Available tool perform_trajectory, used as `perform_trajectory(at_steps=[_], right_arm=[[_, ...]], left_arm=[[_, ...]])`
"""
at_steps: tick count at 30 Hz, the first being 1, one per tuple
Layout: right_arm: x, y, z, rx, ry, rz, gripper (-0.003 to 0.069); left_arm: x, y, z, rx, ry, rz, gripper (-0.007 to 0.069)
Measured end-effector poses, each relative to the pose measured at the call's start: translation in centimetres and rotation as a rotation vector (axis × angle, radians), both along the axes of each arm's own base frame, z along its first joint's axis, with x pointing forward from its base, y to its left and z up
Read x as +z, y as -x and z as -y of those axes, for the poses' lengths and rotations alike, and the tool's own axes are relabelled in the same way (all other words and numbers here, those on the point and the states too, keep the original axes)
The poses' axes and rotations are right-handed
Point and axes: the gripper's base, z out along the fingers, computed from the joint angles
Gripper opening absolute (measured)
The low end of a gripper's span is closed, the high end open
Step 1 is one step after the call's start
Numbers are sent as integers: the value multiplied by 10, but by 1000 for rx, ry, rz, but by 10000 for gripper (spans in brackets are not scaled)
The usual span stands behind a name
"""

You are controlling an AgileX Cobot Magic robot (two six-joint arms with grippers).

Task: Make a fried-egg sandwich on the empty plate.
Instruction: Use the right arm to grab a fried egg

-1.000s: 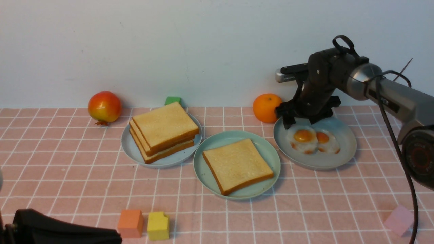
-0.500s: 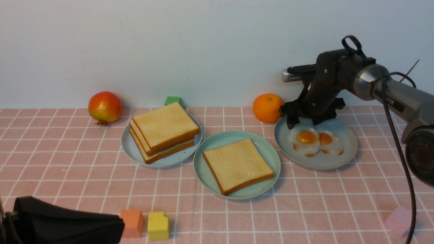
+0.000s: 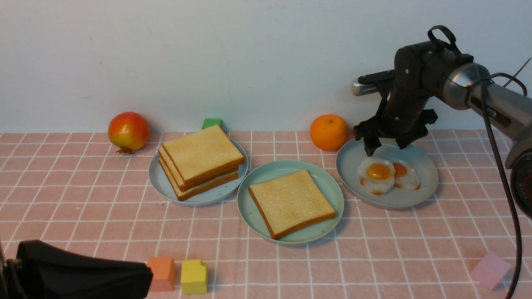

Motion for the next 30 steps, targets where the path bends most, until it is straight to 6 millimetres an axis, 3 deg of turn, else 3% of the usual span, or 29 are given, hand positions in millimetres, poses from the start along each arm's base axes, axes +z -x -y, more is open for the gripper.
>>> perform_trajectory(at_steps=[5, 8, 20, 24, 30], right_arm=[[-5, 0, -2, 92, 8, -15, 589], [-19, -3, -8, 144, -32, -17, 589], [-31, -6, -11, 159, -53, -32, 582], [-31, -6, -11, 159, -58, -35, 535], [-31, -5, -11, 163, -57, -41, 398]], left_arm=[[0, 0, 0, 0, 1, 1, 29], [0, 0, 0, 2, -2, 5, 31], [0, -1, 0, 5, -2, 12, 37], [0, -1, 0, 6, -6, 16, 40], [0, -1, -1, 7, -10, 19, 41]])
